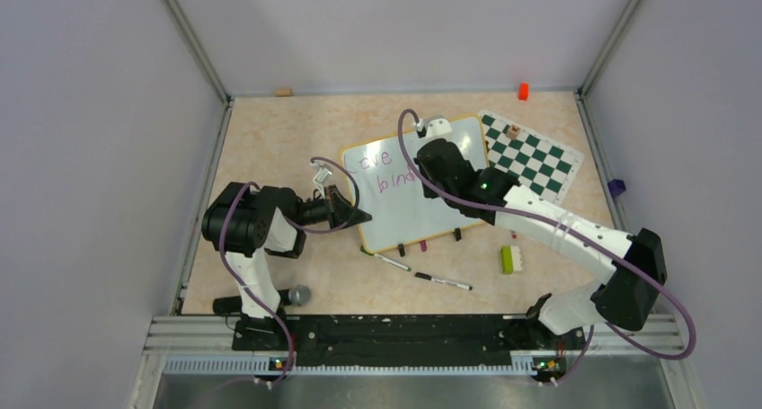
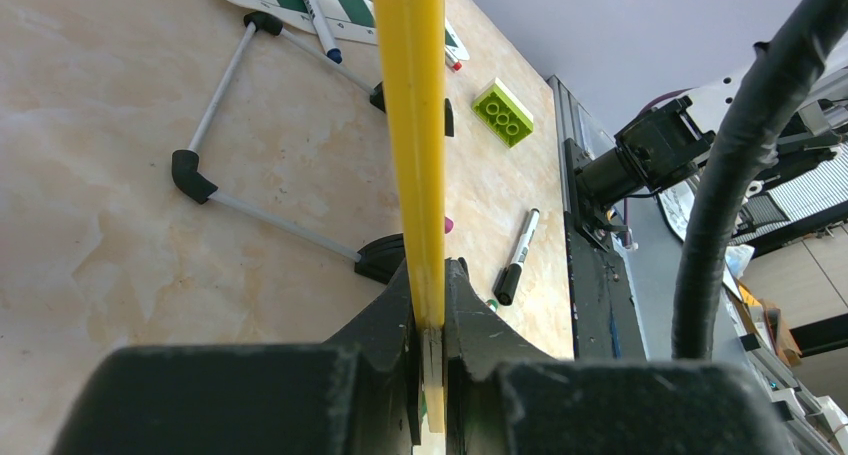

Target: Write a sentence on the whiteboard

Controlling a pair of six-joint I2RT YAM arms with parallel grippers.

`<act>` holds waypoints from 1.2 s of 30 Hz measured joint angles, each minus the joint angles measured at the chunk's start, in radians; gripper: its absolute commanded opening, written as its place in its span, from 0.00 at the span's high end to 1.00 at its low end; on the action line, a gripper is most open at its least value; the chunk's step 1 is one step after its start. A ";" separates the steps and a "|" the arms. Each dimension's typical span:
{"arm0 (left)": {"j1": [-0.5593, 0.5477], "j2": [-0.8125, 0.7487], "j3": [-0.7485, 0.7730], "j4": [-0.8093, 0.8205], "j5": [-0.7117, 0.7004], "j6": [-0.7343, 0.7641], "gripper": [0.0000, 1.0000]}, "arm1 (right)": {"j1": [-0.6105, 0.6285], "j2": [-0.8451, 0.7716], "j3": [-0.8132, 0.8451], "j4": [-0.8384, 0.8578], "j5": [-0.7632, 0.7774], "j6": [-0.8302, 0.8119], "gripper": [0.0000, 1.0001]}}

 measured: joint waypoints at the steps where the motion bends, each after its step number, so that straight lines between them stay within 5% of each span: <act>1: 0.000 0.000 0.000 0.000 0.000 0.000 1.00 | 0.000 0.000 0.000 0.000 0.003 0.000 1.00; 36: 0.000 0.000 0.000 0.000 0.000 -0.001 1.00 | -0.001 0.060 0.034 -0.005 -0.003 -0.003 1.00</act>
